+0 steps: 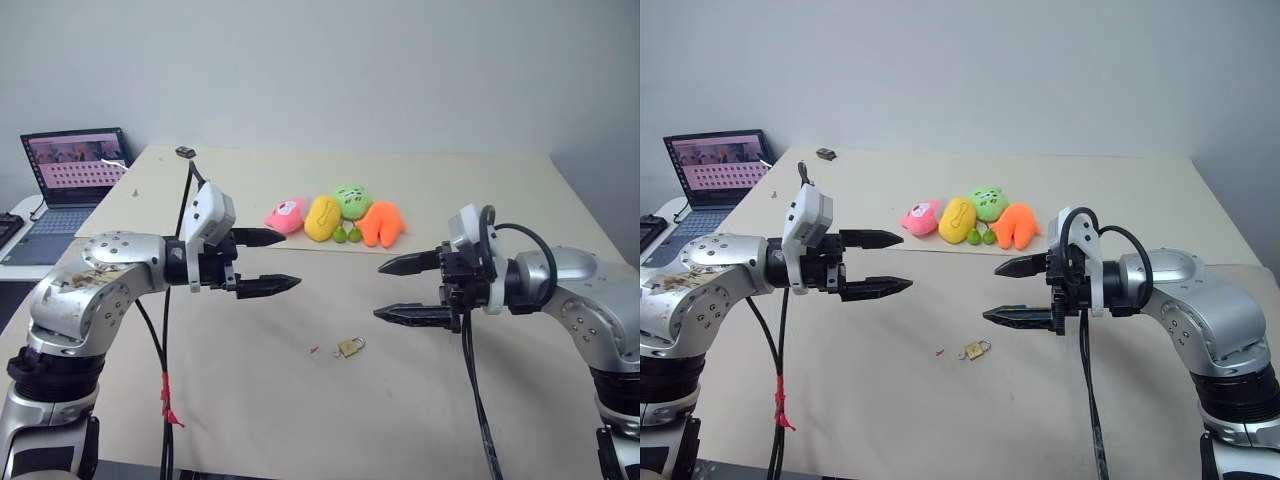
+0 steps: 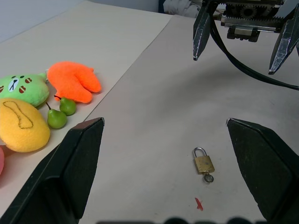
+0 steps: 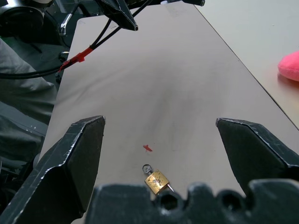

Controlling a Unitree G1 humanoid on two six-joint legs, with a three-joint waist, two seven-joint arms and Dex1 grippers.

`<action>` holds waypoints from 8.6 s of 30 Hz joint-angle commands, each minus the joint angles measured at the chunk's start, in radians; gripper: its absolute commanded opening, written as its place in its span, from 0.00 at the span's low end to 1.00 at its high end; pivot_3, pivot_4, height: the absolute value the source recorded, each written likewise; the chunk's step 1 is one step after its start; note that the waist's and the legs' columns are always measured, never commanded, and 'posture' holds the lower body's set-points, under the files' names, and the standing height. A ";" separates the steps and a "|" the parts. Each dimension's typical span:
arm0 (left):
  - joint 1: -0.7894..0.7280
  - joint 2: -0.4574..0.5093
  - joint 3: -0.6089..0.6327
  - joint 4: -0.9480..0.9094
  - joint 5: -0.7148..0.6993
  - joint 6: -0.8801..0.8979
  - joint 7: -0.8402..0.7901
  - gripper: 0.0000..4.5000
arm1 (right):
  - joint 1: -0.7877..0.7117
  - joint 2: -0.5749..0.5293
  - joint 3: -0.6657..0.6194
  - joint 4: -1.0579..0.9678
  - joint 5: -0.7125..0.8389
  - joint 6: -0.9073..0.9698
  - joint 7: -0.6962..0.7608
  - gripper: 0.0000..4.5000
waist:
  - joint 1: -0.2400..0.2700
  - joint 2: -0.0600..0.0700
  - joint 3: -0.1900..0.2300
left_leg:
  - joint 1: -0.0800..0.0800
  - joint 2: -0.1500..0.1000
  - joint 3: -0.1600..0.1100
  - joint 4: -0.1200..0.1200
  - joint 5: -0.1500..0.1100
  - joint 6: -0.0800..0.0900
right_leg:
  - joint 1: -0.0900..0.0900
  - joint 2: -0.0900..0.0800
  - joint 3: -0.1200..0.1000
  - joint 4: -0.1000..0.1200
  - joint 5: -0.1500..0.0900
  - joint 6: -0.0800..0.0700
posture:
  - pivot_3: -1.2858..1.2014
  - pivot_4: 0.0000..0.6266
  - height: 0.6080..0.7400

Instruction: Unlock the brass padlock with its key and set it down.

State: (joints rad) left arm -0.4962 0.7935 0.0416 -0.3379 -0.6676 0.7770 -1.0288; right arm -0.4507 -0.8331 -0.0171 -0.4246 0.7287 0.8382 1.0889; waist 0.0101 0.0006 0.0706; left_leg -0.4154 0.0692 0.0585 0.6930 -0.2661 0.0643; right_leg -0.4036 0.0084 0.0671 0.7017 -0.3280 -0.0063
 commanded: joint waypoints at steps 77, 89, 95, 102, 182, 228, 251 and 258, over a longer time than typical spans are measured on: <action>0.169 -0.241 0.083 0.030 -0.230 0.444 0.354 1.00 | -0.139 0.197 0.272 0.391 -0.807 -0.904 -0.118 0.20 | 0.003 0.000 0.001 | 0.000 0.000 0.000 0.002 0.000 0.000 | -0.004 -0.001 -0.001 0.016 0.000 0.000 | 0.52 0.24 0.27; 0.167 -0.537 0.219 0.015 -0.430 0.592 0.675 1.00 | -0.024 0.166 0.275 0.199 -0.720 -0.832 -0.051 0.20 | -0.002 -0.001 0.001 | -0.001 -0.001 -0.002 0.003 0.002 -0.005 | -0.002 -0.003 0.000 0.015 0.000 0.000 | 0.52 0.24 0.27; 0.196 -0.598 0.217 -0.016 -0.477 0.599 0.781 1.00 | -0.021 0.171 0.278 0.170 -0.710 -0.792 -0.045 0.20 | -0.003 -0.002 0.002 | 0.001 -0.002 -0.002 0.002 0.006 -0.011 | -0.001 -0.004 0.000 0.014 0.000 0.000 | 0.52 0.24 0.27; 0.206 -0.621 0.222 -0.015 -0.540 0.588 0.860 0.91 | -0.020 0.163 0.275 0.172 -0.702 -0.787 -0.042 0.20 | -0.001 -0.002 0.002 | 0.001 -0.002 -0.002 0.001 0.007 -0.012 | 0.000 -0.004 0.001 0.014 0.000 0.000 | 0.52 0.24 0.27; 0.161 -0.433 0.022 0.047 -0.643 0.416 0.836 0.02 | -0.003 0.115 0.255 0.056 -0.673 -0.675 -0.033 0.20 | 0.001 -0.006 0.005 | 0.000 -0.005 -0.002 -0.001 0.007 -0.013 | 0.000 -0.007 0.001 0.008 0.000 0.000 | 0.52 0.24 0.27; 0.054 -0.503 0.191 0.302 -0.897 0.637 0.953 0.81 | 0.033 0.126 0.247 0.050 -0.658 -0.593 -0.071 0.20 | 0.001 -0.010 0.008 | 0.007 -0.010 -0.005 -0.014 0.014 -0.023 | 0.006 -0.015 -0.001 0.000 -0.001 0.000 | 0.52 0.24 0.27; -0.014 -0.512 0.083 0.378 -0.901 0.576 0.989 0.81 | 0.031 0.112 0.232 -0.061 -0.639 -0.508 -0.082 0.20 | 0.001 -0.013 0.010 | 0.009 -0.019 -0.008 -0.015 0.015 -0.025 | 0.011 -0.020 -0.002 -0.002 -0.001 0.001 | 0.52 0.24 0.27; -0.020 -0.506 0.067 0.382 -0.895 0.580 0.981 0.81 | 0.027 0.115 0.237 -0.063 -0.639 -0.505 -0.080 0.20 | 0.001 -0.012 0.010 | 0.009 -0.018 -0.009 -0.015 0.015 -0.025 | 0.011 -0.020 -0.002 -0.002 -0.001 0.001 | 0.52 0.24 0.27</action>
State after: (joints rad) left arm -0.4990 0.2824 0.1097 0.0546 -1.5560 1.3574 -0.0345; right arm -0.4135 -0.7170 0.2541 -0.4485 0.0651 0.3344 1.0201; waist 0.0108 -0.0118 0.0808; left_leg -0.4070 0.0507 0.0495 0.6779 -0.2515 0.0392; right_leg -0.3929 -0.0116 0.0648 0.6995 -0.3289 -0.0056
